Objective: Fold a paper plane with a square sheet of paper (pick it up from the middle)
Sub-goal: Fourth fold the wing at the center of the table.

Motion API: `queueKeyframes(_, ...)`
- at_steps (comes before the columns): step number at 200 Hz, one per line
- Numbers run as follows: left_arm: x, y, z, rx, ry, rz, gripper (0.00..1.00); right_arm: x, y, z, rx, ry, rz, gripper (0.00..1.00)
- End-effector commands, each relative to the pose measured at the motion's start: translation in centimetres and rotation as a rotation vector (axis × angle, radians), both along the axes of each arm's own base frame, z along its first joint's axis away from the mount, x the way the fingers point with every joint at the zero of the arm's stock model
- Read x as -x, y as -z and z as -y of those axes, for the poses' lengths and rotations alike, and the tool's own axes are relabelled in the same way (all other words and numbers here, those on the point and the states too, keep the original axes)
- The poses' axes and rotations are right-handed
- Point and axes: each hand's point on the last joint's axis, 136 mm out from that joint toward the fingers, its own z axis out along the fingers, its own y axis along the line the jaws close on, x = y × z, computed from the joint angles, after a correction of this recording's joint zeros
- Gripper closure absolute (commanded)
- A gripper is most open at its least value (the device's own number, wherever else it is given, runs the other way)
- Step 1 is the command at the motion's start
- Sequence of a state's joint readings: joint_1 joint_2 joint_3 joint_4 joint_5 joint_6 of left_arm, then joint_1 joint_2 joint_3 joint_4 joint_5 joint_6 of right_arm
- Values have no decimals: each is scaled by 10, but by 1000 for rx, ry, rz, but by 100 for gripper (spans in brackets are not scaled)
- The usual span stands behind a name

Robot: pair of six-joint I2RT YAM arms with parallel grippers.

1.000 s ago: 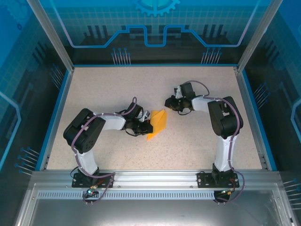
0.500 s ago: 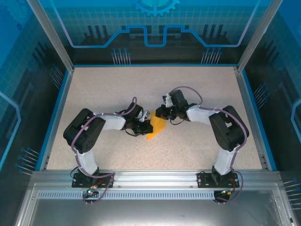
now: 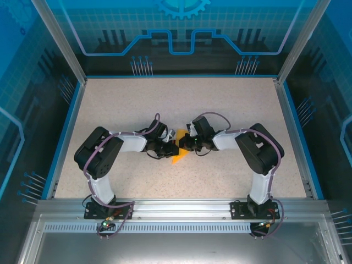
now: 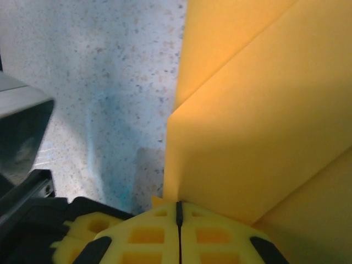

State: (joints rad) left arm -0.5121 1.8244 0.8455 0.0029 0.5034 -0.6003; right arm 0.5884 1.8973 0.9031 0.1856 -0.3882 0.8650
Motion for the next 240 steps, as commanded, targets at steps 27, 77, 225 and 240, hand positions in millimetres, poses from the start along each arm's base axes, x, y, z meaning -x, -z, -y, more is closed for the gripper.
queueKeyframes(27, 44, 60, -51, -254, -42, -187, 100, 4, 29, 16, 113, 47, -50, 93)
queueKeyframes(77, 46, 62, -51, -257, -41, -193, 100, -24, 24, 29, 75, 102, -20, 92)
queueKeyframes(225, 51, 66, -54, -267, -35, -203, 100, -85, 14, 69, 51, 213, 6, 90)
queueKeyframes(240, 52, 67, -55, -270, -35, -206, 100, -88, 13, 73, 61, 222, 7, 90)
